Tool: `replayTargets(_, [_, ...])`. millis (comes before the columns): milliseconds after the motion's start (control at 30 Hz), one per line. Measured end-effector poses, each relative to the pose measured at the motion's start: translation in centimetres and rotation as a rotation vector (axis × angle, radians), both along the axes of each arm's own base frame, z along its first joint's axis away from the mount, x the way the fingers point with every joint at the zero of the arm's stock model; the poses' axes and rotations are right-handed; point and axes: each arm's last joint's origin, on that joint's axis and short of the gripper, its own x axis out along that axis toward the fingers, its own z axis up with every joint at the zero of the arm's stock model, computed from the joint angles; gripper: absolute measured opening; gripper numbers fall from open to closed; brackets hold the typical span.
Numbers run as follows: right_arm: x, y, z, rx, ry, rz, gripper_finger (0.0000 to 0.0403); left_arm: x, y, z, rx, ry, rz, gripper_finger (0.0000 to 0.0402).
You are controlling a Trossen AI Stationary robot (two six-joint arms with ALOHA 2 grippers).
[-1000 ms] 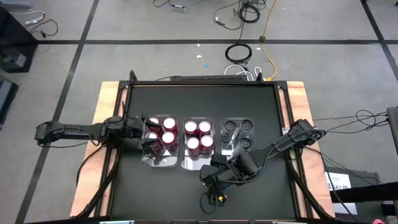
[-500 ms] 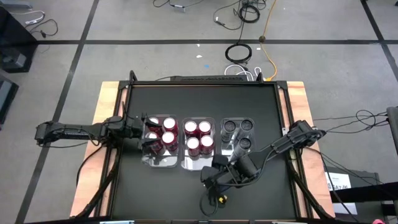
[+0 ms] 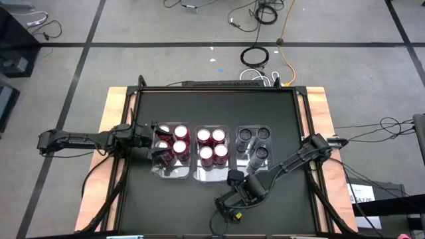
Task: Sort soda cans
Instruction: Put the white blue soda can into the right transparent bin
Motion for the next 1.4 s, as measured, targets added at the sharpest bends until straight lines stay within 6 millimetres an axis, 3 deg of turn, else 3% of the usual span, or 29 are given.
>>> replayTargets(333, [-0.2,0.0,-0.7,-0.003,0.059,0.006,0.0369,0.0,0.0,0.0,0.000,0.001,0.000,0.0321])
replayTargets(767, [-0.2,0.0,-0.7,-0.001,0.059,0.006,0.0245,0.0,0.0,0.0,0.000,0.000,0.000,0.0321])
replayTargets(1000, [-0.2,0.0,-0.4,0.059,0.071,-0.034,0.0252,0.0,0.0,0.0,0.000,0.000,0.000,0.0321])
replayTargets(1133, [-0.4,0.0,0.6,0.084,0.060,-0.030,0.0247,0.0,0.0,0.0,0.000,0.000,0.000,0.0321])
replayTargets(1400, [-1.1,-1.0,5.2,0.095,-0.026,-0.046,0.0249,0.0,0.0,0.0,0.000,0.000,0.000,0.0321])
